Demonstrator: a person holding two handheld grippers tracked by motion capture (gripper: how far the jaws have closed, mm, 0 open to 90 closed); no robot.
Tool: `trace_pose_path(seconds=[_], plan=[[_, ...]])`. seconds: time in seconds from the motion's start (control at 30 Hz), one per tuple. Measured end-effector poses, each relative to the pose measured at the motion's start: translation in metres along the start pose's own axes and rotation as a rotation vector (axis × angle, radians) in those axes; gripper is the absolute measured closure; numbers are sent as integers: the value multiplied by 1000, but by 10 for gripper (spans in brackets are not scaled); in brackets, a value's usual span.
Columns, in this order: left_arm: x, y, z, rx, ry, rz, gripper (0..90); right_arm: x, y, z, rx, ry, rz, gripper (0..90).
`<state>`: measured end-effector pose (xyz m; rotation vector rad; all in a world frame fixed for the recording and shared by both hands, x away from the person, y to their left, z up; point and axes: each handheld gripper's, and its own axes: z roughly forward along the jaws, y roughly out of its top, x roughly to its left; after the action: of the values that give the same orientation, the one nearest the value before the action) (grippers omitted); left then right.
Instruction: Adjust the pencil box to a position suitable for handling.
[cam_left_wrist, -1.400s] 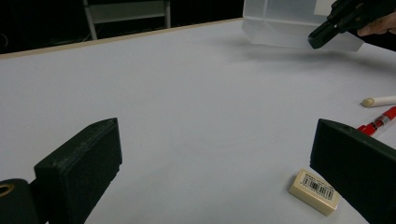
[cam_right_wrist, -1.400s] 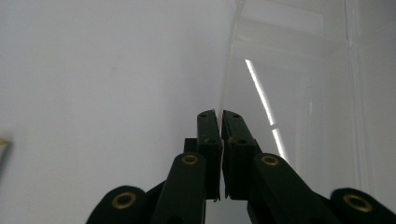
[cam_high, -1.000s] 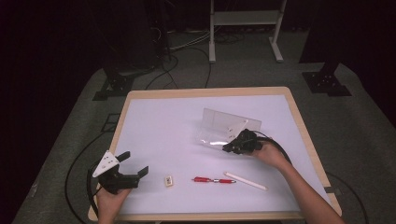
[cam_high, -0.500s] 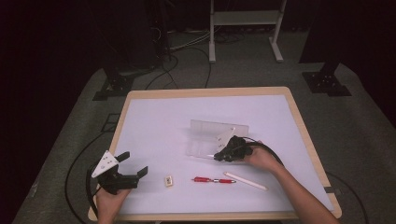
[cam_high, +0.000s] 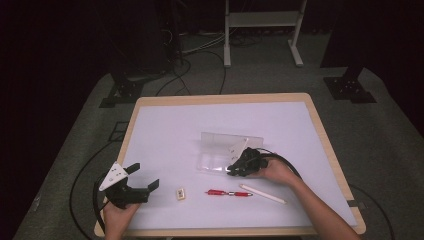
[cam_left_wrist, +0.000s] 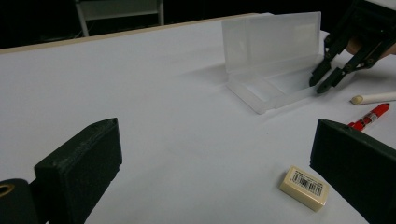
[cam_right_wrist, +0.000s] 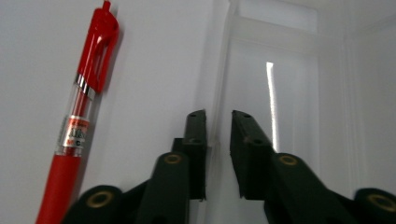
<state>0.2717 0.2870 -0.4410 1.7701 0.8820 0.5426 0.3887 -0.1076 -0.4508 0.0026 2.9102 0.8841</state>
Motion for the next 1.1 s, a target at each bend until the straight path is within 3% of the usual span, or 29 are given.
trace_pose_path(seconds=[0.1,0.17,0.2,0.23,0.3,0.33,0.47,0.77,0.87,1.0,1.1], plan=[[0,0,0,-1,-5,0,17,-1,-2,-6,-32,0,20,714],[-1,0,0,2,-7,1,17,1,-6,-13,-64,-18,47,636],[-2,1,1,5,-11,7,17,0,-10,-19,-74,-31,89,568],[-3,1,1,8,-15,10,17,0,-10,-19,-74,-31,89,568],[-5,1,2,10,-22,22,18,0,-15,-26,-89,-43,138,504],[-6,2,2,9,-25,26,18,2,-21,-35,-124,-48,166,487],[-10,3,5,20,-49,43,31,8,-31,-49,-148,-82,204,405],[-15,5,8,22,-87,53,39,16,-59,-70,-194,-117,305,333],[-22,8,12,34,-108,89,47,21,-73,-80,-220,-152,363,308],[-25,12,18,45,-141,101,47,29,-86,-88,-243,-199,390,271],[-26,13,21,53,-153,104,47,33,-93,-92,-249,-207,411,265]])
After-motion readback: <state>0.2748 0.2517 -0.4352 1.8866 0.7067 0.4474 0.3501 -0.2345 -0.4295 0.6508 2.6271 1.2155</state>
